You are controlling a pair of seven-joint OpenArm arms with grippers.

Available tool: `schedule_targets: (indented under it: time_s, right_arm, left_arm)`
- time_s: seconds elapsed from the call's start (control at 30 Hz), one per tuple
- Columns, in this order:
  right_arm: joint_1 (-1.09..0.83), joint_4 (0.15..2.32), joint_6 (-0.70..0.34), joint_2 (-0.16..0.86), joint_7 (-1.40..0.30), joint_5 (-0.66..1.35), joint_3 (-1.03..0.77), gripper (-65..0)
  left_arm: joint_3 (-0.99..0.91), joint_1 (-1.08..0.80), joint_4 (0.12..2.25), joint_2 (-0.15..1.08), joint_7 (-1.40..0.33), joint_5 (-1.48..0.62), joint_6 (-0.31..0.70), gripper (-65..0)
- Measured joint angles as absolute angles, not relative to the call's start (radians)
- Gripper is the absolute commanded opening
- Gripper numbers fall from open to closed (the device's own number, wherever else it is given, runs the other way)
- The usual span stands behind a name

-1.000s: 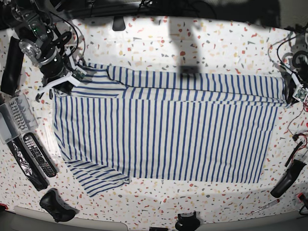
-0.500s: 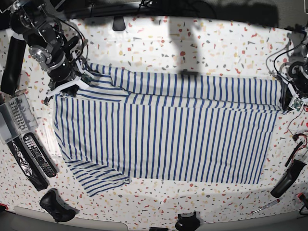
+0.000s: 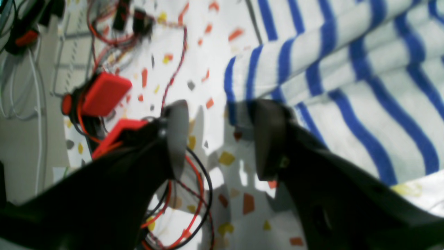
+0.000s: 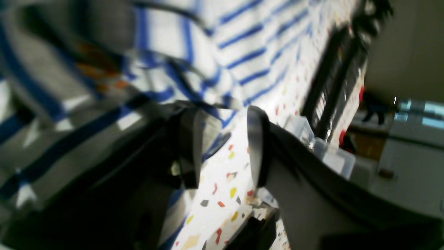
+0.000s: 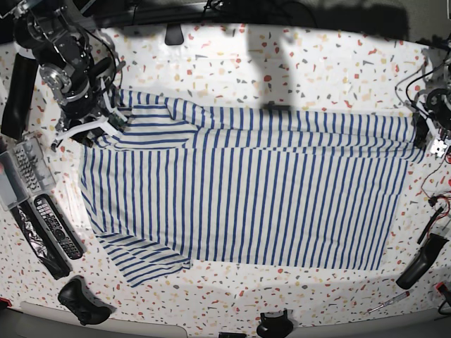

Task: Layout the t-shirt on the table in an organized manner, then fold the t-shirt properly
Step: 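Lay the shoulder edge down and release both grippers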

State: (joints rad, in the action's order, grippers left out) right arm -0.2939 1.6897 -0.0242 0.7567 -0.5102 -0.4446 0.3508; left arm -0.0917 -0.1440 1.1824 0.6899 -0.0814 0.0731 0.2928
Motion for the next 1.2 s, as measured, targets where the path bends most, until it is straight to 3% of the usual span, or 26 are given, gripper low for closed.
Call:
schedule_targets:
  time_s: [0.37,0.53,0.6,0.77,1.2]
  right_arm:
    - [-0.299,1.785,0.107,0.758,-0.532,-0.327,0.319,-44.0]
    - [-0.347,1.898,0.133,0.724,-0.533,-0.199,0.202,-44.5]
    - [-0.375,1.943,0.130,0.688,-0.535,-0.132,0.169,-49.0]
    - [-0.383,1.988,0.130,0.595,-0.532,-0.025,0.130,-65.0]
    - [-0.385,1.887,0.124,0.429,-0.517,-0.009,0.129,-65.0]
  left_arm:
    - [-0.097,-0.146,1.260,0.809,-0.274,-0.206,0.289,-36.6]
    - [-0.144,-0.144,1.296,0.776,-0.291,-0.357,0.288,-37.4]
    - [-0.146,-0.144,1.296,0.731,-0.284,-0.364,0.288,-42.5]
    - [-0.146,-0.146,1.296,0.615,-0.224,-0.365,0.289,-65.0]
    - [-0.146,-0.146,1.295,0.526,-0.186,-0.363,0.288,-65.0]
